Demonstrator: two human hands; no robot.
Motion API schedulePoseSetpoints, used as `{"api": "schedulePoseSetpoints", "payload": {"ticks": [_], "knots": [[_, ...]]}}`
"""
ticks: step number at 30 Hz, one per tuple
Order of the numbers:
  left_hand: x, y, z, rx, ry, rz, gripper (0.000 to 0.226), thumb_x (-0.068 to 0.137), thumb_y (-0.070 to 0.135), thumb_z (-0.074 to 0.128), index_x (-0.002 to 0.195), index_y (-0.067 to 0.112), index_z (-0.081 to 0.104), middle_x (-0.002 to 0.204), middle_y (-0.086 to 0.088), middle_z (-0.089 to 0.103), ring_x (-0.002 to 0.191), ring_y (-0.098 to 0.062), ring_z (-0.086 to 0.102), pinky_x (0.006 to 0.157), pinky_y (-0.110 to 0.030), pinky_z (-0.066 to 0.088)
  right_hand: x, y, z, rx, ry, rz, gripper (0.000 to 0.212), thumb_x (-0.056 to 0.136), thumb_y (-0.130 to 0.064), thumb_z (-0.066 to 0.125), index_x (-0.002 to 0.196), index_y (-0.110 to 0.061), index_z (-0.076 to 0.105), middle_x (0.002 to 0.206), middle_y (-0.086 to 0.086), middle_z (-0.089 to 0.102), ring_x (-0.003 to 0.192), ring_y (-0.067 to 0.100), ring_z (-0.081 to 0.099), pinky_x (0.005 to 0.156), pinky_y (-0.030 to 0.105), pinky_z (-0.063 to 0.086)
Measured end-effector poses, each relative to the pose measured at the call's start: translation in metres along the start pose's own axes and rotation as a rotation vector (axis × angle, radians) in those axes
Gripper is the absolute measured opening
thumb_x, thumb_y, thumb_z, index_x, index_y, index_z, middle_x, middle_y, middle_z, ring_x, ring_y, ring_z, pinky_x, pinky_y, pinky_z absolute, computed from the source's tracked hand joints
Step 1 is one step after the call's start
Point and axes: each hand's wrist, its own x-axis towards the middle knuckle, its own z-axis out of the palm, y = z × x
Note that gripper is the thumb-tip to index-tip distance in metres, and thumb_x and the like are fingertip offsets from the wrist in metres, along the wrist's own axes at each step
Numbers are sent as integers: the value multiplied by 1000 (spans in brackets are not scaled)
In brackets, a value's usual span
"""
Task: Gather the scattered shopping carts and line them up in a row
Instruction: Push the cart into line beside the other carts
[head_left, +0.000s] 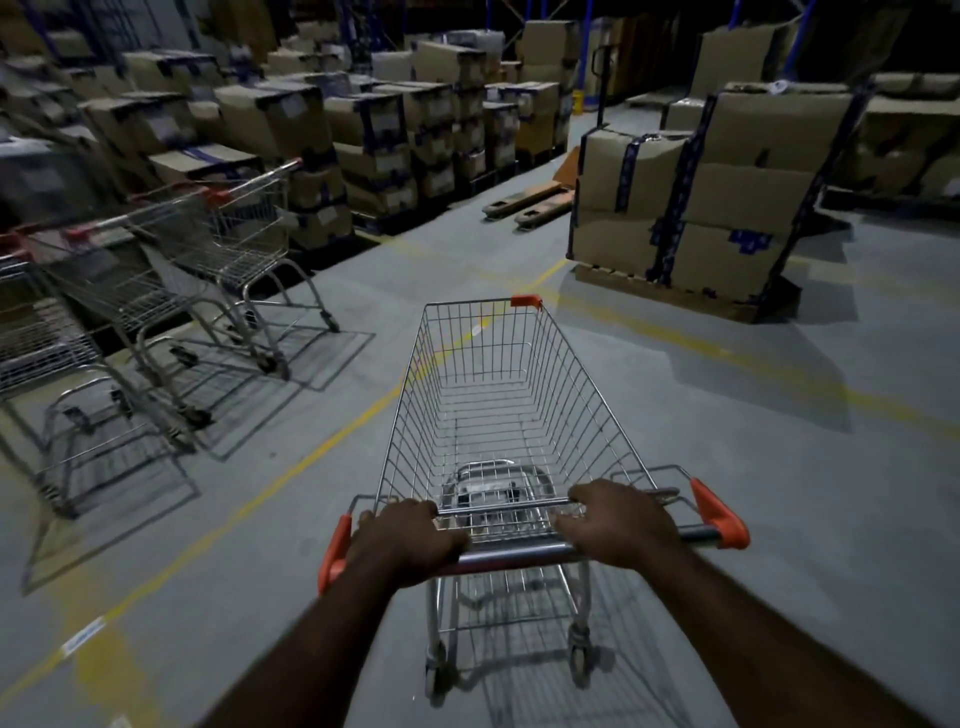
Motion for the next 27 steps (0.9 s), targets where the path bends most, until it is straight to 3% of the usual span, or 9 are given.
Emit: {"api": "schedulePoseSetpoints", "payload": {"ticks": [7, 14, 21, 27], "knots": [[154, 40, -48, -38, 50, -64, 75, 80, 73, 44, 133, 22, 59, 141, -5, 57, 129, -25, 51, 104, -44, 36, 173, 43, -51, -37, 16, -73, 63, 85, -66, 48, 128, -23, 64, 129, 3, 67, 118, 26, 61, 95, 38, 50], [285, 68, -97, -61, 53, -157, 78, 73, 74, 38, 131, 27, 60, 138, -1, 59, 126, -21, 52, 105, -44, 35, 328, 68, -99, -53, -26, -132, 73, 76, -72, 40, 122, -21, 67, 121, 3, 68, 111, 27, 64, 89, 37, 52], [415, 81, -153, -129, 70, -207, 71, 81, 65, 49, 141, 27, 54, 146, 0, 55, 132, -23, 50, 111, -40, 35, 478, 75, -138, -101, -50, -177, 67, 78, -70, 40, 119, -24, 66, 117, 3, 68, 109, 27, 63, 85, 36, 48], [562, 73, -209, -145, 96, -213, 65, 71, 69, 46, 115, 25, 66, 124, -4, 68, 114, -27, 61, 94, -38, 45, 629, 66, -175, -81, -34, -188, 57, 80, -63, 44, 114, -24, 68, 113, 4, 69, 106, 26, 65, 79, 34, 47]]}}
